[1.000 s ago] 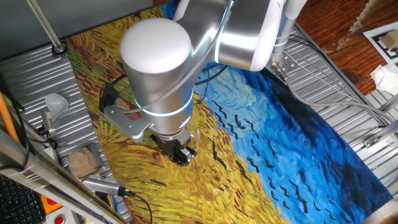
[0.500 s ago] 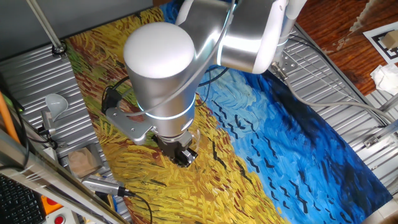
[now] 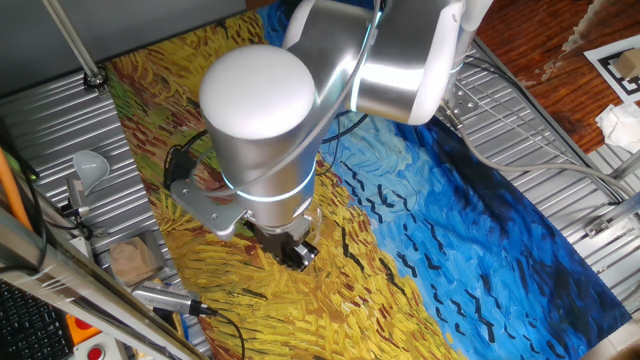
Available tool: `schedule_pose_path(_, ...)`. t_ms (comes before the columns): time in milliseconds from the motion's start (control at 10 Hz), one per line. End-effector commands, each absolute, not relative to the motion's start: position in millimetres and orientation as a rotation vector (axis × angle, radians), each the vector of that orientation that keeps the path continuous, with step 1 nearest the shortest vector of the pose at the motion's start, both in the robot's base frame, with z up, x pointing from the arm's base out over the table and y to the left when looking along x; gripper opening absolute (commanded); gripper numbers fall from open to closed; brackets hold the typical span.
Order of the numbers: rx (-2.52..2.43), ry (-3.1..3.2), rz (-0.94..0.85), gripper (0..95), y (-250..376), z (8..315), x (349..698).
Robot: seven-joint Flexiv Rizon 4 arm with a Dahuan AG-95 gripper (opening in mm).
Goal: Stir the beaker with a glass rod
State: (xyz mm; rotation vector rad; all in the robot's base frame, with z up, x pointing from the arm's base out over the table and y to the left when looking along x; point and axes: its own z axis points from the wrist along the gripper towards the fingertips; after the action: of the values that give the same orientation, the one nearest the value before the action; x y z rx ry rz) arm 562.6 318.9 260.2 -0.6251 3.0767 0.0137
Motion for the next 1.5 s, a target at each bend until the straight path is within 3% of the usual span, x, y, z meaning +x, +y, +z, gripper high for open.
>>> schedule_pose_path(100,-0.638,3.078,0.002,19.0,318.8,259.9,563.4)
schedule_pose_path(1500,-0.682,3.077,-0.062,19.0,315.7,249.0,563.2)
